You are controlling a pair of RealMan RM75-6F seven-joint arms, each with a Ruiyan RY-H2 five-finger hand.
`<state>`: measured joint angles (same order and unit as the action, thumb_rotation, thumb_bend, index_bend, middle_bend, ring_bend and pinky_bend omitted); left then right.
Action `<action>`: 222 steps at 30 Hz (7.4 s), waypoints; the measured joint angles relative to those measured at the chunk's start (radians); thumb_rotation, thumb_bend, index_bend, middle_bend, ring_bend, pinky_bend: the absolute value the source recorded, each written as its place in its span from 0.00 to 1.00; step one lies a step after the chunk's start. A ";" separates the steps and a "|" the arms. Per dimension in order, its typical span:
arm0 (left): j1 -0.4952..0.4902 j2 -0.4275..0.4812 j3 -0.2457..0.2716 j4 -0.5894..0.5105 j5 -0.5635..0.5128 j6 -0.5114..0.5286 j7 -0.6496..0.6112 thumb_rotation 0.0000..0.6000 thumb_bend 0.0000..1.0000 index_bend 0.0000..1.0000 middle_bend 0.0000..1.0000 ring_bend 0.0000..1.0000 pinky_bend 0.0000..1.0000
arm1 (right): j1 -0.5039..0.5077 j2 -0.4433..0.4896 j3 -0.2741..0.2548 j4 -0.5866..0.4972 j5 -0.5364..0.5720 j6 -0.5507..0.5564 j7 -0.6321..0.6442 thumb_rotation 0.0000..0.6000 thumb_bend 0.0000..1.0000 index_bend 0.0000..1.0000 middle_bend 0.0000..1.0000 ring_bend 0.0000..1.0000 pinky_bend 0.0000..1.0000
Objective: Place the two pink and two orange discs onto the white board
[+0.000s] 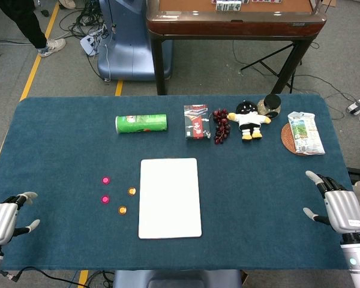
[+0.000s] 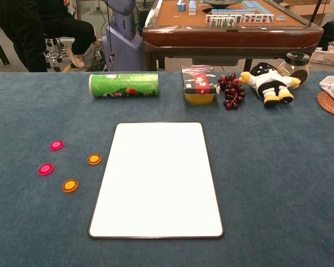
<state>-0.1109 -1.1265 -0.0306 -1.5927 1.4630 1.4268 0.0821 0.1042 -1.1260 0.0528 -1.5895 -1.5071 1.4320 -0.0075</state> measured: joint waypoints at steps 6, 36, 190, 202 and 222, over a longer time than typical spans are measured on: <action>-0.002 0.001 -0.001 0.006 0.014 0.006 -0.020 1.00 0.12 0.40 0.50 0.51 0.72 | 0.002 -0.001 -0.002 -0.001 -0.002 -0.003 0.005 1.00 0.00 0.19 0.25 0.22 0.41; -0.297 0.009 0.021 -0.110 0.168 -0.351 -0.089 1.00 0.11 0.27 1.00 1.00 1.00 | -0.032 0.035 -0.001 -0.018 -0.025 0.071 0.059 1.00 0.00 0.22 0.27 0.22 0.41; -0.598 -0.236 -0.019 -0.051 -0.389 -0.495 0.454 1.00 0.32 0.62 1.00 1.00 1.00 | -0.020 0.044 0.000 -0.006 -0.010 0.030 0.102 1.00 0.00 0.22 0.27 0.22 0.41; -0.628 -0.211 -0.017 -0.215 -0.333 -0.457 0.528 1.00 0.32 0.63 1.00 1.00 1.00 | -0.032 0.054 0.009 -0.001 0.002 0.050 0.129 1.00 0.00 0.22 0.27 0.22 0.41; -0.628 -0.345 0.068 -0.183 -0.210 -0.417 0.670 1.00 0.32 0.63 1.00 1.00 1.00 | -0.045 0.067 0.019 0.003 0.016 0.065 0.156 1.00 0.00 0.22 0.28 0.22 0.41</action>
<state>-0.7385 -1.4710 0.0376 -1.7759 1.2534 1.0099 0.7516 0.0589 -1.0592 0.0720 -1.5867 -1.4909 1.4967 0.1482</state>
